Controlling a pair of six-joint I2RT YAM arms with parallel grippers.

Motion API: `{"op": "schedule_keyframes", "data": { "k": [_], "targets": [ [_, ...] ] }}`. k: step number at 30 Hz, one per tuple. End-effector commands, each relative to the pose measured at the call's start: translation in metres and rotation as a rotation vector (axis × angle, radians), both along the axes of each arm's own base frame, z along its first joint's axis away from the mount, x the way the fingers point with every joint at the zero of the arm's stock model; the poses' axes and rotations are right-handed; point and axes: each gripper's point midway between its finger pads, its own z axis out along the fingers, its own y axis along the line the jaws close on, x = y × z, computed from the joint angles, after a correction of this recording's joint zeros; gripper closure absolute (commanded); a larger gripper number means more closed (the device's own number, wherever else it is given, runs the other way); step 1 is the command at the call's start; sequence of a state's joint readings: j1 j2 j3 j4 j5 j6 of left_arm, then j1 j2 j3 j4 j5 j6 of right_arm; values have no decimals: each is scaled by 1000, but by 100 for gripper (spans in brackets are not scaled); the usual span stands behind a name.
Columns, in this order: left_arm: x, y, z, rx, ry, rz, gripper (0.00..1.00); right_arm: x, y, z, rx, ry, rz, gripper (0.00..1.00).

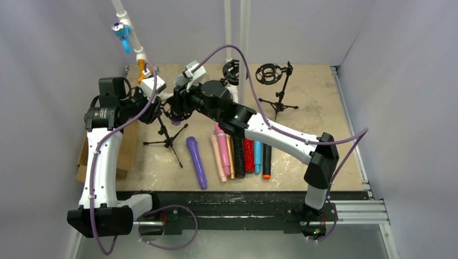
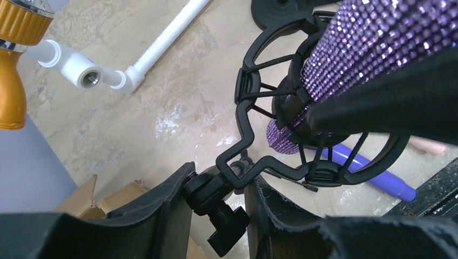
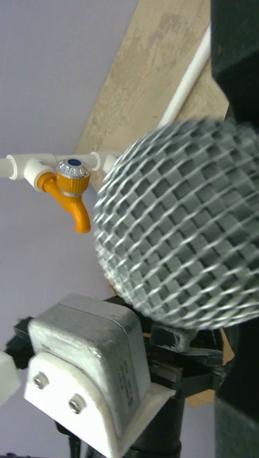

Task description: Attach the microphones to the stand

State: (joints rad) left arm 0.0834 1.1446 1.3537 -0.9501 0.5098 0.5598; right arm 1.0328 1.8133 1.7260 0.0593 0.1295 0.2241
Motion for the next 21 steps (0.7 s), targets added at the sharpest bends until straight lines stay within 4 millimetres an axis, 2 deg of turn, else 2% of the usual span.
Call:
{"op": "schedule_keyframes", "data": {
  "k": [1,6,8,11,14,16,19,21],
  "targets": [
    [16,6,-8,16,32,22,90,-6,7,-23,-67,27,48,43],
    [30,13,-6,31,15,54,90,-9,2,-30,-124,34,57,24],
    [32,12,-8,18,19,58,90,-10,-3,-23,-119,21,57,17],
    [40,16,-11,22,11,92,90,-12,-14,3,-100,-17,34,7],
    [47,23,-14,37,4,134,90,-9,-31,27,-97,-45,-13,5],
    [52,31,-15,53,-6,176,91,-5,-44,36,-103,-53,-46,5],
    [60,43,-18,78,-22,245,91,3,-67,40,-114,-51,-105,8],
    [64,52,-19,90,-27,293,91,13,-85,36,-131,-42,-161,10]
  ]
}}
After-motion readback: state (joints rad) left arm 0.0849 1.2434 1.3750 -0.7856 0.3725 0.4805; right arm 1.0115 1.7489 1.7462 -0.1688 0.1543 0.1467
